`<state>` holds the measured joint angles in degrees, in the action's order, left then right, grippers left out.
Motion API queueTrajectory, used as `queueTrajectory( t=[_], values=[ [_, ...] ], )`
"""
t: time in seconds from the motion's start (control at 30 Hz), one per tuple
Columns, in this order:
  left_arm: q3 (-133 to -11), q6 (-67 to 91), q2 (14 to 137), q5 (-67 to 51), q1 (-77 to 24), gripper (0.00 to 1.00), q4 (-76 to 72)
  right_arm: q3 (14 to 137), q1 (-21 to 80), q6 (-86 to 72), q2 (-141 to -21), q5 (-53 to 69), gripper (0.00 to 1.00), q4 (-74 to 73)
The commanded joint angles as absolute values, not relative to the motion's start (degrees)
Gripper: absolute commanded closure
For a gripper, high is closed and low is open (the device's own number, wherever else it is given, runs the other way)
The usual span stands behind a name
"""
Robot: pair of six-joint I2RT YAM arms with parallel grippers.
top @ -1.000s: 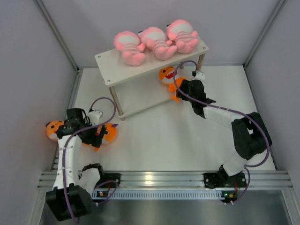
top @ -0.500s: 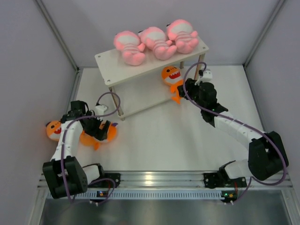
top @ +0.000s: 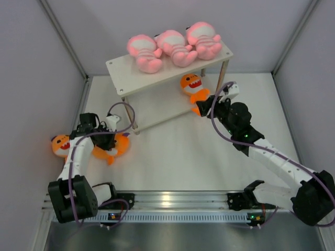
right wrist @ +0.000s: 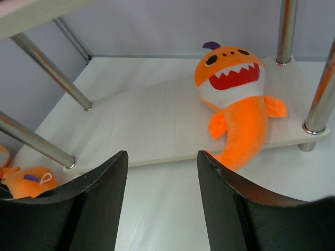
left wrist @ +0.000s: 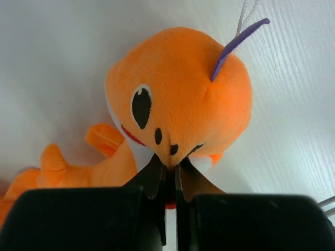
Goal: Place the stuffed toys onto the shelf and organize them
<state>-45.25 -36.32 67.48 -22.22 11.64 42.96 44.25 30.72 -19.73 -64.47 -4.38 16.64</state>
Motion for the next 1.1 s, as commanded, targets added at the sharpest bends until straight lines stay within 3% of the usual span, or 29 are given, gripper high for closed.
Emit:
queueTrajectory(
  t=[0.0, 0.27, 0.5, 0.7, 0.87, 1.07],
  values=[
    [-46.5, -32.2, 60.2, -19.5, 11.4, 1.00, 40.4, 44.1, 35.0, -15.0, -59.9, -4.2, 0.44, 17.9],
    [-60.9, -10.9, 49.1, -4.1, 11.5, 1.00, 45.7, 47.5, 46.3, -12.2, -57.9, -6.5, 0.45, 18.2],
    [-71.9, 17.2, 41.4, -0.7, 11.6, 1.00, 47.6, 56.5, 60.7, -12.3, -68.3, -3.3, 0.42, 19.9],
    [-79.2, 31.9, 40.1, -6.6, 11.6, 1.00, 52.2, 62.8, 67.2, -13.8, -77.2, -0.4, 0.37, 23.9],
    [-81.2, 37.7, 41.0, -18.1, 12.9, 1.00, 52.6, 69.2, 72.0, -17.8, -86.9, 4.4, 0.29, 31.5],
    [-81.0, 42.7, 40.8, -24.4, 15.4, 1.00, 52.6, 75.0, 74.1, -25.6, -95.1, -1.4, 0.25, 35.5]
  ],
)
